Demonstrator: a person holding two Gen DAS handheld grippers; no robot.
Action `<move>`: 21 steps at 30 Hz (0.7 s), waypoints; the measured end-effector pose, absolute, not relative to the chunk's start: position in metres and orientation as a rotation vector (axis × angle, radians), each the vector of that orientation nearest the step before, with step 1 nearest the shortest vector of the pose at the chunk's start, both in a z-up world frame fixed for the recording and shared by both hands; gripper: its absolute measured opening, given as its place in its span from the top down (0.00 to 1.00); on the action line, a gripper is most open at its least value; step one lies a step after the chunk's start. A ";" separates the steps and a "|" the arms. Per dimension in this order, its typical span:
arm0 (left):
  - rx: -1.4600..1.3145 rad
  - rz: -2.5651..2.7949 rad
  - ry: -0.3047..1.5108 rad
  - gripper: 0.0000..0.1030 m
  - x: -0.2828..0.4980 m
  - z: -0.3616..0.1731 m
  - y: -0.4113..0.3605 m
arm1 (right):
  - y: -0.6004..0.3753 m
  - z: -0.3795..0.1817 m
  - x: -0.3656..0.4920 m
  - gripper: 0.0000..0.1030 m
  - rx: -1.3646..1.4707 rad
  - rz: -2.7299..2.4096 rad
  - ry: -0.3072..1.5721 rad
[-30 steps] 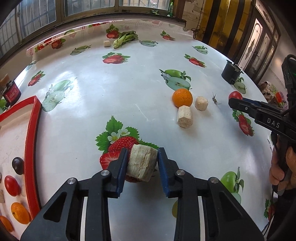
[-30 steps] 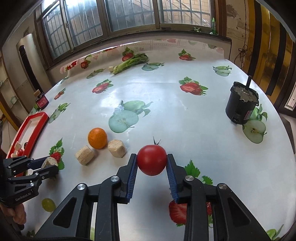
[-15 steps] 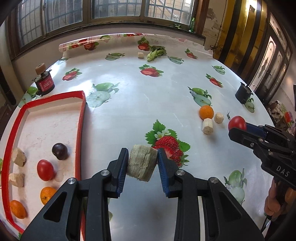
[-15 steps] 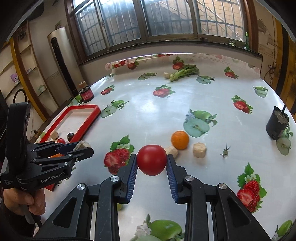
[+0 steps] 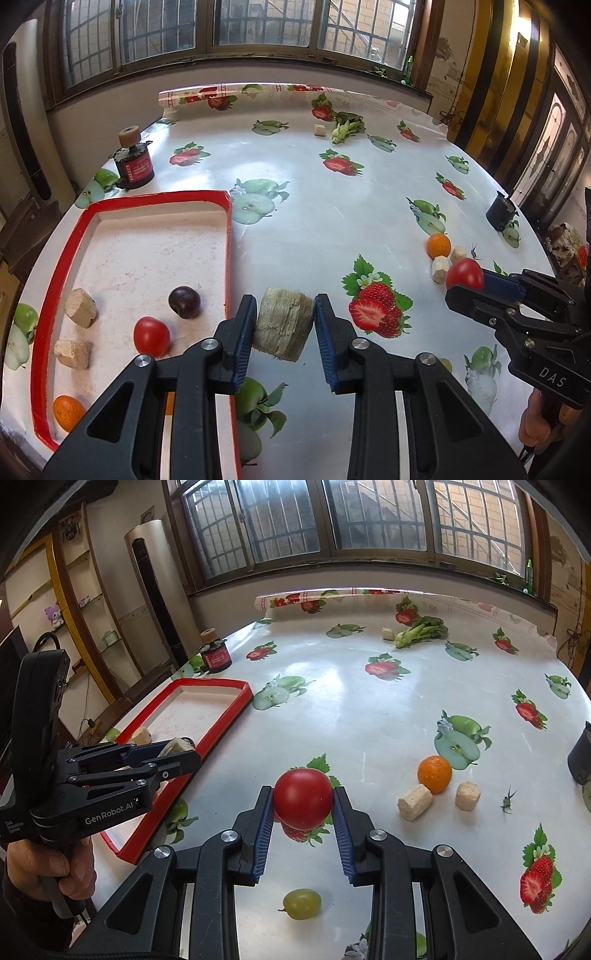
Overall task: Organize fruits
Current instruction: 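Carry the tomato and the beige cube with both grippers over the tray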
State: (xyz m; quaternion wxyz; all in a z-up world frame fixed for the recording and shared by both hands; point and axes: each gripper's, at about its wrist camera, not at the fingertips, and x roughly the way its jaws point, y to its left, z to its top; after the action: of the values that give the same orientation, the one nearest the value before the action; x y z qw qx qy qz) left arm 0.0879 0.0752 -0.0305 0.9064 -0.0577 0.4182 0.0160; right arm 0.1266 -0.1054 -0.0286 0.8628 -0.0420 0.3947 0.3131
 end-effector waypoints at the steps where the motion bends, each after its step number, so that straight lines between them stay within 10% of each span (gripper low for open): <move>1: -0.122 0.038 0.862 0.72 0.088 -0.030 0.078 | -0.102 -0.028 0.127 0.69 -0.088 0.663 0.827; 21: -0.161 0.158 0.854 0.71 0.081 -0.028 0.145 | -0.026 -0.026 0.129 0.69 -0.128 0.781 0.841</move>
State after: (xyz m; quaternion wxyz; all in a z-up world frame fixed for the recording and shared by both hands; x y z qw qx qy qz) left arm 0.0814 0.1454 -0.0283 0.9042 -0.0777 0.4131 0.0763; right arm 0.1291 -0.0255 -0.0264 0.8379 -0.0605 0.3973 0.3694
